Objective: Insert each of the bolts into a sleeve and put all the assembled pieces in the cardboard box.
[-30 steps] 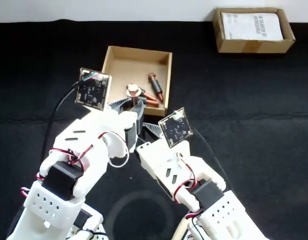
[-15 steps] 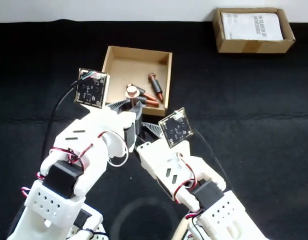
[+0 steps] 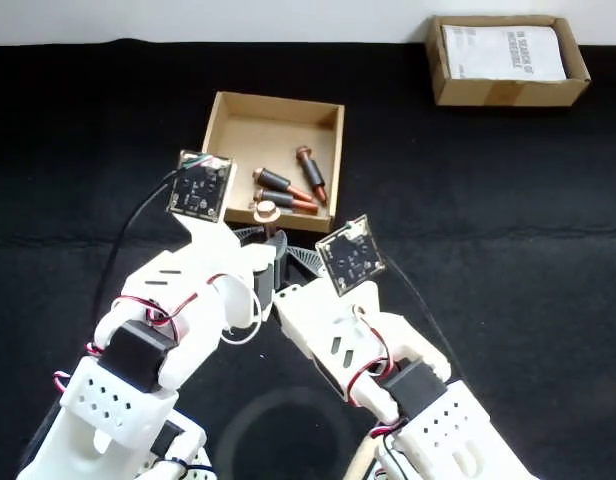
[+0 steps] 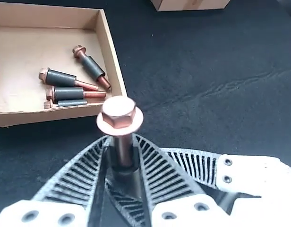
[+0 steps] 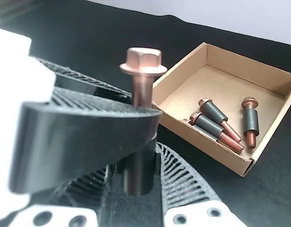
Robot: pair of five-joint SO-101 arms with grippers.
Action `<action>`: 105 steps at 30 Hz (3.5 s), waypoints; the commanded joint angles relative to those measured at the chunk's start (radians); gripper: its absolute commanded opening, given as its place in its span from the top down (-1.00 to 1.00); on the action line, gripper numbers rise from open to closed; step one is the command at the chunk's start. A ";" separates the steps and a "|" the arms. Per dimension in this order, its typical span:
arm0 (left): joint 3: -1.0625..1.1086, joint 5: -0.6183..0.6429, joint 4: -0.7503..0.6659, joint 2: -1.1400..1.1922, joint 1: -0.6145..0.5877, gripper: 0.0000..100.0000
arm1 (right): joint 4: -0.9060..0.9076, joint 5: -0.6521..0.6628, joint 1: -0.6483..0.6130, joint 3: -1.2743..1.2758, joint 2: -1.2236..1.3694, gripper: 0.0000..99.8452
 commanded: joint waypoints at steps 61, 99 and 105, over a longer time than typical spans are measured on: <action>0.298 -0.239 -0.190 -0.035 -0.860 0.98 | 0.047 0.786 0.188 -1.356 1.587 0.99; 0.266 -0.239 -0.279 -0.189 -0.852 0.98 | 1.294 0.121 0.180 -2.984 1.756 0.98; 0.245 -0.239 -0.068 -0.489 -0.725 0.98 | 1.297 0.115 0.189 -2.893 1.543 0.98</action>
